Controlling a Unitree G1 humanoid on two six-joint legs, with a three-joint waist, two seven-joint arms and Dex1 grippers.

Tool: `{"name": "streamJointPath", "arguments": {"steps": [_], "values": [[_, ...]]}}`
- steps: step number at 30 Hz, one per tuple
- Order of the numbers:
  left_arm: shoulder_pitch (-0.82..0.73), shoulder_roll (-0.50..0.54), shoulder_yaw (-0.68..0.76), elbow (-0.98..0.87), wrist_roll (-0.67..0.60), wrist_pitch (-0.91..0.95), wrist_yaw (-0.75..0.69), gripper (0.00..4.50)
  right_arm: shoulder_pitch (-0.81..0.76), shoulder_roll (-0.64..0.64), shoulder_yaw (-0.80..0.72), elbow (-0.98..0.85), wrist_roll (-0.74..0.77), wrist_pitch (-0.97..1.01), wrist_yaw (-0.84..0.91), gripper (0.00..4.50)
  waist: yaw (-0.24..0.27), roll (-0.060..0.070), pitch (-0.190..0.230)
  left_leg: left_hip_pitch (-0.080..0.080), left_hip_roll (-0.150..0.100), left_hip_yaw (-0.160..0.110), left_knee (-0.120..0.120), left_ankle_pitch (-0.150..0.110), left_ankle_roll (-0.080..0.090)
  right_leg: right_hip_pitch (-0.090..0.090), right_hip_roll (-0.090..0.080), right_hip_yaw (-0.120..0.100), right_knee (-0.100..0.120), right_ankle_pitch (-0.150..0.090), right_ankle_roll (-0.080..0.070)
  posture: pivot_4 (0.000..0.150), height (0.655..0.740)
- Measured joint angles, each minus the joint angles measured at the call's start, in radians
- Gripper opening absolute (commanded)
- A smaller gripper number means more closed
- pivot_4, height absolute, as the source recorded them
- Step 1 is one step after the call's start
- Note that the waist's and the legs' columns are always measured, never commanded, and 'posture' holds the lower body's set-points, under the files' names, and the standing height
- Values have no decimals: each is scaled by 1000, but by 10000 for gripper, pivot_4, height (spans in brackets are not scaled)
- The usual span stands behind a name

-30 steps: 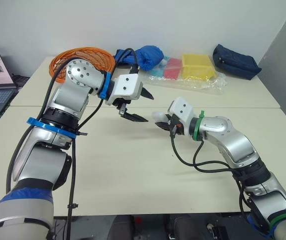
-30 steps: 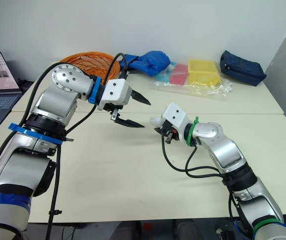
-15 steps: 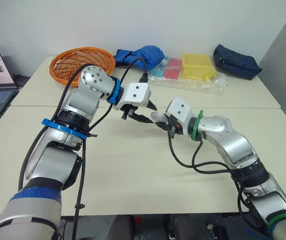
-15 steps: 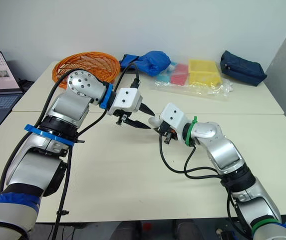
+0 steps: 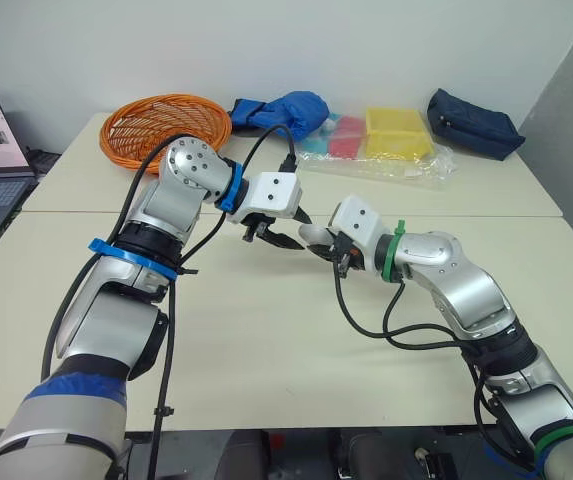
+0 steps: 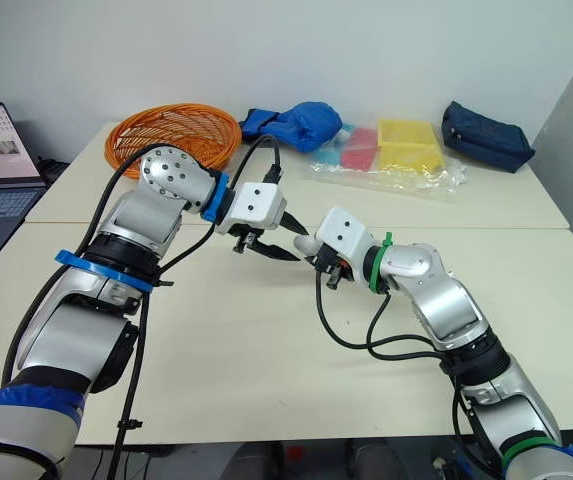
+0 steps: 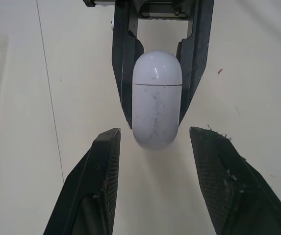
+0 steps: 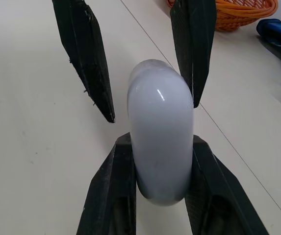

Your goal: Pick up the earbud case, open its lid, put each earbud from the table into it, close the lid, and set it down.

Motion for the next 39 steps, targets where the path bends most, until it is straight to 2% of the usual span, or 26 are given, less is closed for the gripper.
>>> {"name": "streamJointPath", "arguments": {"steps": [24, 29, 39], "values": [[-3, -12, 3, -12, 0, 30, -3, 22840, 0, 13, 0, 1, -2, 2, 2, 8707, 0, 0, 0, 0, 0, 0, 0, 0, 0, 0, 0, 0, 0, 0, 0, 1500, 7400], [-2, -13, 3, -14, 0, 34, -10, 8117, -1, 16, -5, 0, -6, 5, -1, 8707, 0, 0, 0, 0, 0, 0, 0, 0, 0, 0, 0, 0, 0, 0, 0, 1500, 7400], [1, -7, 3, -33, 3, 51, -23, 7483, -4, 19, -4, 1, -6, 6, 6, 8707, 0, 0, 0, 0, 0, 0, 0, 0, 0, 0, 0, 0, 0, 0, 0, 1500, 7400]]}}
